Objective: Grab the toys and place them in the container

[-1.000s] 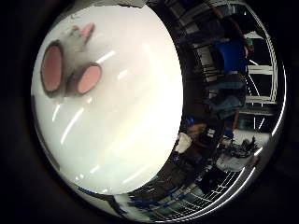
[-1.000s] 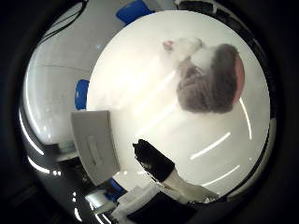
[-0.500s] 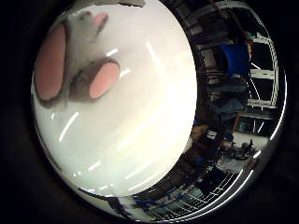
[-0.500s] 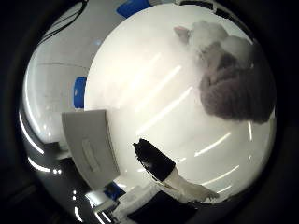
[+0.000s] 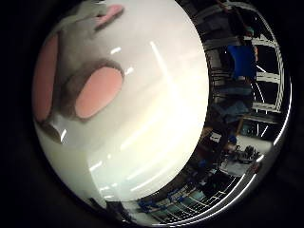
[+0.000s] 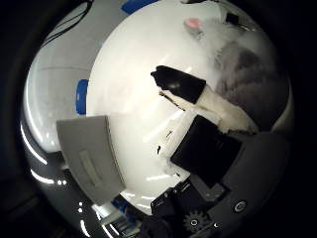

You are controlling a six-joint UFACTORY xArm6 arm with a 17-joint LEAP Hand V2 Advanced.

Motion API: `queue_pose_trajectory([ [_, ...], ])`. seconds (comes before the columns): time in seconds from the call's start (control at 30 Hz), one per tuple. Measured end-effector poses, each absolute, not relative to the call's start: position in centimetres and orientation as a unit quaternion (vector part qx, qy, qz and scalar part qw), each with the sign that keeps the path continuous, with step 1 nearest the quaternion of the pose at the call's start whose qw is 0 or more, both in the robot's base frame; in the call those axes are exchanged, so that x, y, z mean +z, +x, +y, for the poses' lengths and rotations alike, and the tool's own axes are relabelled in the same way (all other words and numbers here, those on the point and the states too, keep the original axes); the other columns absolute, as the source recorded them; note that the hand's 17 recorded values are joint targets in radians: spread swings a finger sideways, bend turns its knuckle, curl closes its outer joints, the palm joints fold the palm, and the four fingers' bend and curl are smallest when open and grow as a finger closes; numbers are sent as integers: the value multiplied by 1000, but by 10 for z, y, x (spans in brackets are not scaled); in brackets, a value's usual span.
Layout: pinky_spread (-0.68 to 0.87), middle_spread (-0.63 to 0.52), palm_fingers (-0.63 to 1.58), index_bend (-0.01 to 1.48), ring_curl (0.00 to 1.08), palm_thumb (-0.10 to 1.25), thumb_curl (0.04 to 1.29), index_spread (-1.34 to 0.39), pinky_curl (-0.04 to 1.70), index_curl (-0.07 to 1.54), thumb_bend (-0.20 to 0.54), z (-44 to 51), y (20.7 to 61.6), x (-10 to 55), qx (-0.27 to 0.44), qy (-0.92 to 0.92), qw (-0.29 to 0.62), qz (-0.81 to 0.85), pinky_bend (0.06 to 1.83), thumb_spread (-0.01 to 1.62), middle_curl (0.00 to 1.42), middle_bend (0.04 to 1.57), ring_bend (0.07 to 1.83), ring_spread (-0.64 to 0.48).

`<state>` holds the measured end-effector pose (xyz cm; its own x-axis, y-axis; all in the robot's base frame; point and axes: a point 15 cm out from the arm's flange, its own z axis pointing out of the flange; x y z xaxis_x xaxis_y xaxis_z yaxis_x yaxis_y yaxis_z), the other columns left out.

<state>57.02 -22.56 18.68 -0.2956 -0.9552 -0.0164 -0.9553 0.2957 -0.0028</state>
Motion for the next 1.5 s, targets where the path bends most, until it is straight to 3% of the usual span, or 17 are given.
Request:
queue_pose_trajectory([
  [0.13, -266, -271, 1141, 859, 562, 800, 344, -394, 529, 521, 41, -227, 564, 200, 6, -591, 7, 806, 1383, 1207, 780, 1080, 1341, -251],
  [0.23, -223, -258, 1095, 1031, 618, 939, 395, -355, 599, 646, 72, -227, 565, 224, -7, -590, 19, 807, 1443, 1205, 856, 1181, 1400, -239],
  [0.57, -167, -213, 1006, 1095, 715, 1034, 519, -288, 773, 816, 2, -181, 509, 350, 26, -606, 69, 792, 1446, 1185, 935, 1274, 1453, -225],
  [0.9, -173, -200, 1003, 1052, 748, 1034, 579, -280, 922, 892, -9, -84, 464, 457, 5, -674, 105, 731, 1373, 1199, 944, 1289, 1446, -221],
  [1.03, -186, -203, 975, 998, 751, 897, 553, -290, 948, 907, -32, -63, 465, 473, -11, -687, 117, 717, 1341, 1221, 940, 1257, 1445, -223],
  [1.1, -234, -211, 954, 863, 719, 802, 517, -309, 900, 890, -36, -65, 471, 472, -19, -686, 123, 717, 1297, 1227, 916, 1207, 1433, -225],
  [1.2, -436, -235, 645, 426, 644, 682, 455, -332, 771, 807, -30, -78, 479, 465, -27, -678, 124, 724, 1184, 1238, 831, 1064, 1379, -257],
  [1.27, -330, -226, 228, 380, 601, 640, 428, -336, 743, 770, -29, -90, 479, 458, -25, -670, 118, 732, 996, 1244, 785, 968, 1231, -226],
  [1.4, 194, -106, 42, 352, 440, 563, 379, -335, 619, 622, -23, -118, 481, 437, -11, -652, 105, 751, 848, 1240, 608, 669, 941, 8],
  [1.5, 396, 10, -8, 301, 352, 518, 351, -307, 541, 541, -25, -141, 480, 418, 2, -640, 93, 763, 785, 1227, 502, 515, 777, 150],
])
